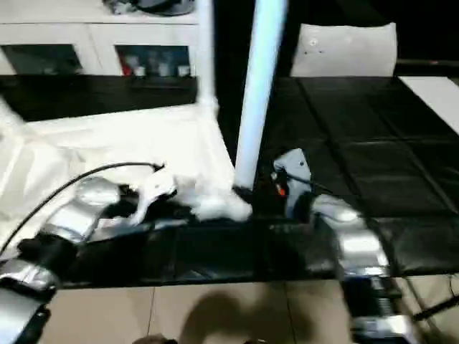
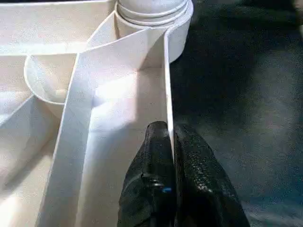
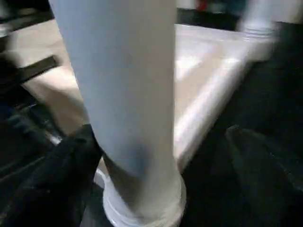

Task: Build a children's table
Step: Rotate leg to tighten

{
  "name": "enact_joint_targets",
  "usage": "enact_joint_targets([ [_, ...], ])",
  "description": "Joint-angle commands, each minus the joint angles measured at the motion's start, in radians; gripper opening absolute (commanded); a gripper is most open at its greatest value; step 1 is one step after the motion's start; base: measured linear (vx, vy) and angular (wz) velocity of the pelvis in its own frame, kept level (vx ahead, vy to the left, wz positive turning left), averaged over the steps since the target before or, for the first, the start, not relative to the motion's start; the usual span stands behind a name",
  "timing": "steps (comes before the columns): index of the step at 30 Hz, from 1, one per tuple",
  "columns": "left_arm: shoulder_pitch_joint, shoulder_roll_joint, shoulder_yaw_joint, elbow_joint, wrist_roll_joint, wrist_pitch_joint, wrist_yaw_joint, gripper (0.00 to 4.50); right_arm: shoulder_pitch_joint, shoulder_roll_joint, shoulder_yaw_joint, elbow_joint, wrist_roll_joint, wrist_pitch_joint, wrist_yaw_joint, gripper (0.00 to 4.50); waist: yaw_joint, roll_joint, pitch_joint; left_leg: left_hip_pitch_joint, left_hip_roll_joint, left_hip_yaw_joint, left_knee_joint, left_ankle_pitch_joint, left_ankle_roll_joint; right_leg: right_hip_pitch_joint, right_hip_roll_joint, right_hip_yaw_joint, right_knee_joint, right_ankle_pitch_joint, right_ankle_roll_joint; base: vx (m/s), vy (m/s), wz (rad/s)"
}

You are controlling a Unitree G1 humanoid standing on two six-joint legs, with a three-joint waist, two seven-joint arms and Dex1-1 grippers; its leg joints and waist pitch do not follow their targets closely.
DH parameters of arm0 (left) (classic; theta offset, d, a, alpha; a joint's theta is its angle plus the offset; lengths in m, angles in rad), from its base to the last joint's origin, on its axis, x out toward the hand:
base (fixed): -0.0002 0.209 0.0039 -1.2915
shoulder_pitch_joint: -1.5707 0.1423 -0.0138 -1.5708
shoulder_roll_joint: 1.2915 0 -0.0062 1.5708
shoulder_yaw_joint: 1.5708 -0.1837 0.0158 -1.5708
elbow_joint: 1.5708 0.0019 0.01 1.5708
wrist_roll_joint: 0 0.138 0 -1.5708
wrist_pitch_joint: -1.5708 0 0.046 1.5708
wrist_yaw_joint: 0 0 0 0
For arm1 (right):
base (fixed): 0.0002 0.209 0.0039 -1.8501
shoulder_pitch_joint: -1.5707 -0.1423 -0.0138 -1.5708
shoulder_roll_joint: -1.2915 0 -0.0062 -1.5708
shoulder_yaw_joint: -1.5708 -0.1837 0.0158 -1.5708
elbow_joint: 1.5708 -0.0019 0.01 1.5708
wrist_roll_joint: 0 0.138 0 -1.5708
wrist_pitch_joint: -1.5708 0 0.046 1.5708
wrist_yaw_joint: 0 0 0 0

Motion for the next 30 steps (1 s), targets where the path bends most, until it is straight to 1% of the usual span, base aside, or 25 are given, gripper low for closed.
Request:
enact_joint_targets([
  [1,-0.008,-0.001,-0.02,-0.05,-0.02,-0.037,-0.059,0.0,0.002,-0.008,0.006,-0.024,0.017,-0.01,0.041,4.36,0.003,-0.008,-0.064,0.018,0.082,-0.036,-0.063,-0.138,0.07,0.046,-0.117,0.076,-0.065,-0.263,-0.15,0.0,0.0,0.0],
  [2,-0.008,0.011,-0.029,-0.056,-0.02,-0.044,-0.088,0.0,0.003,-0.028,0.013,-0.026,0.031,-0.007,0.083,4.11,0.01,-0.009,-0.064,0.023,0.082,-0.035,-0.064,-0.145,0.068,0.043,-0.116,0.074,-0.07,-0.285,-0.145,0.0,0.0,0.0],
  [3,-0.008,0.011,-0.029,-0.056,-0.02,-0.044,-0.088,0.0,0.003,-0.028,0.013,-0.026,0.031,-0.007,0.083,4.02,0.014,-0.008,-0.065,0.022,0.083,-0.036,-0.064,-0.141,0.064,0.043,-0.117,0.075,-0.068,-0.288,-0.143,0.0,0.0,0.0],
  [4,-0.008,0.031,-0.046,-0.061,-0.015,-0.057,-0.135,0.0,-0.001,-0.063,0.031,-0.025,0.046,-0.003,0.155,3.99,0.015,-0.018,-0.065,0.021,0.083,-0.035,-0.065,-0.14,0.064,0.043,-0.117,0.074,-0.068,-0.291,-0.142,0.0,0.0,0.0],
  [5,-0.008,0.031,-0.046,-0.061,-0.015,-0.057,-0.135,0.0,-0.001,-0.063,0.031,-0.025,0.046,-0.003,0.155,3.99,0.021,-0.013,-0.065,0.021,0.085,-0.037,-0.065,-0.139,0.065,0.045,-0.118,0.074,-0.067,-0.297,-0.139,0.0,0.0,0.0],
  [6,-0.008,0.063,-0.077,-0.078,-0.01,-0.088,-0.228,0.0,-0.017,-0.141,0.083,-0.027,0.068,0.022,0.331,3.9,0.025,-0.023,-0.065,0.021,0.085,-0.036,-0.064,-0.141,0.072,0.047,-0.118,0.074,-0.066,-0.302,-0.134,0.0,0.0,0.0],
  [7,-0.009,0.064,-0.078,-0.079,-0.01,-0.088,-0.233,0.0,-0.019,-0.146,0.088,-0.027,0.067,0.023,0.345,3.66,0.03,-0.018,-0.063,0.021,0.087,-0.036,-0.064,-0.139,0.074,0.044,-0.117,0.075,-0.067,-0.306,-0.13,0.0,0.0,0.0],
  [8,-0.009,0.066,-0.079,-0.08,-0.011,-0.088,-0.238,0.0,-0.02,-0.15,0.093,-0.027,0.067,0.024,0.356,3.59,0.032,-0.017,-0.063,0.022,0.087,-0.034,-0.064,-0.141,0.073,0.042,-0.117,0.075,-0.066,-0.303,-0.131,0.0,0.0,0.0],
  [9,-0.011,0.069,-0.084,-0.082,-0.009,-0.091,-0.247,0.0,-0.022,-0.161,0.106,-0.028,0.067,0.028,0.382,3.53,0.035,-0.018,-0.062,0.023,0.089,-0.035,-0.065,-0.141,0.067,0.039,-0.118,0.075,-0.066,-0.293,-0.137,0.0,0.0,0.0],
  [11,-0.012,0.072,-0.089,-0.085,-0.008,-0.094,-0.258,0.0,-0.023,-0.176,0.128,-0.029,0.06,0.028,0.416,3.33,0.036,-0.026,-0.062,0.024,0.089,-0.037,-0.067,-0.143,0.057,0.042,-0.119,0.073,-0.064,-0.29,-0.145,0.0,0.0,0.0],
  [12,-0.013,0.073,-0.092,-0.086,-0.008,-0.097,-0.264,0.0,-0.022,-0.19,0.148,-0.028,0.05,0.023,0.442,3.33,0.038,-0.023,-0.062,0.025,0.09,-0.037,-0.067,-0.148,0.054,0.041,-0.121,0.074,-0.064,-0.292,-0.149,0.0,0.0,0.0],
  [14,-0.015,0.074,-0.093,-0.085,-0.007,-0.099,-0.266,0.0,-0.023,-0.193,0.155,-0.026,0.045,0.019,0.449,3.11,0.04,-0.027,-0.062,0.025,0.089,-0.036,-0.066,-0.147,0.05,0.042,-0.121,0.075,-0.064,-0.289,-0.15,0.0,0.0,0.0],
  [15,-0.021,0.074,-0.094,-0.081,-0.003,-0.107,-0.262,0.0,-0.029,-0.194,0.166,-0.013,0.031,0.005,0.456,3.03,0.043,-0.027,-0.062,0.023,0.088,-0.037,-0.066,-0.145,0.049,0.043,-0.123,0.075,-0.064,-0.292,-0.15,0.0,0.0,0.0],
  [17,-0.024,0.074,-0.095,-0.079,-0.002,-0.111,-0.258,0.0,-0.034,-0.192,0.167,-0.005,0.029,-0.001,0.456,2.98,0.044,-0.029,-0.061,0.023,0.087,-0.037,-0.066,-0.148,0.046,0.043,-0.124,0.075,-0.066,-0.308,-0.145,0.0,0.0,0.0],
  [18,-0.023,0.076,-0.097,-0.081,-0.004,-0.111,-0.262,0.0,-0.041,-0.191,0.17,0.002,0.032,-0.005,0.457,2.81,0.045,-0.025,-0.061,0.024,0.086,-0.037,-0.065,-0.149,0.044,0.043,-0.124,0.075,-0.067,-0.317,-0.142,0.0,0.0,0.0],
  [19,-0.021,0.077,-0.099,-0.085,-0.006,-0.109,-0.266,0.0,-0.044,-0.192,0.172,0.005,0.036,-0.007,0.461,2.68,0.045,-0.027,-0.062,0.024,0.086,-0.037,-0.065,-0.15,0.043,0.043,-0.122,0.074,-0.067,-0.319,-0.14,0.0,0.0,0.0],
  [20,-0.021,0.077,-0.099,-0.085,-0.006,-0.109,-0.266,0.0,-0.044,-0.192,0.172,0.005,0.036,-0.007,0.461,2.59,0.045,-0.027,-0.063,0.024,0.087,-0.037,-0.065,-0.146,0.044,0.043,-0.122,0.074,-0.066,-0.315,-0.141,0.0,0.0,0.0],
  [21,-0.017,0.078,-0.098,-0.088,-0.008,-0.108,-0.275,0.0,-0.05,-0.185,0.171,0.004,0.046,0.006,0.47,2.57,0.046,-0.029,-0.063,0.024,0.088,-0.038,-0.065,-0.143,0.046,0.043,-0.121,0.074,-0.064,-0.306,-0.143,0.0,0.0,0.0],
  [22,-0.017,0.078,-0.098,-0.088,-0.008,-0.108,-0.275,0.0,-0.05,-0.185,0.171,0.004,0.046,0.006,0.47,2.52,0.046,-0.028,-0.063,0.024,0.089,-0.038,-0.065,-0.141,0.048,0.043,-0.121,0.074,-0.063,-0.301,-0.144,0.0,0.0,0.0],
  [23,-0.012,0.078,-0.096,-0.091,-0.007,-0.11,-0.273,0.0,-0.049,-0.181,0.171,-0.002,0.054,0.015,0.475,2.39,0.047,-0.024,-0.063,0.025,0.089,-0.037,-0.065,-0.141,0.049,0.042,-0.121,0.075,-0.064,-0.29,-0.147,0.0,0.0,0.0],
  [25,-0.009,0.077,-0.095,-0.093,-0.014,-0.103,-0.28,0.0,-0.046,-0.174,0.167,-0.004,0.066,0.02,0.475,2.12,0.049,-0.028,-0.064,0.025,0.089,-0.037,-0.065,-0.133,0.05,0.043,-0.121,0.075,-0.06,-0.273,-0.152,0.0,0.0,0.0],
  [26,-0.009,0.076,-0.095,-0.093,-0.014,-0.103,-0.28,0.0,-0.046,-0.174,0.167,-0.004,0.066,0.02,0.475,2.12,0.049,-0.026,-0.064,0.024,0.089,-0.038,-0.065,-0.132,0.05,0.043,-0.122,0.075,-0.059,-0.271,-0.153,0.0,0.0,0.0],
  [28,-0.007,0.077,-0.095,-0.09,-0.011,-0.109,-0.277,0.0,-0.039,-0.169,0.166,-0.015,0.072,0.028,0.473,1.98,0.05,-0.028,-0.064,0.023,0.087,-0.037,-0.064,-0.136,0.049,0.044,-0.122,0.074,-0.062,-0.283,-0.15,0.0,0.0,0.0],
  [30,-0.008,0.074,-0.089,-0.085,-0.012,-0.108,-0.266,0.0,-0.029,-0.166,0.166,-0.029,0.081,0.04,0.473,1.97,0.05,-0.028,-0.063,0.024,0.087,-0.037,-0.064,-0.14,0.047,0.043,-0.121,0.074,-0.064,-0.296,-0.143,0.0,0.0,0.0],
])
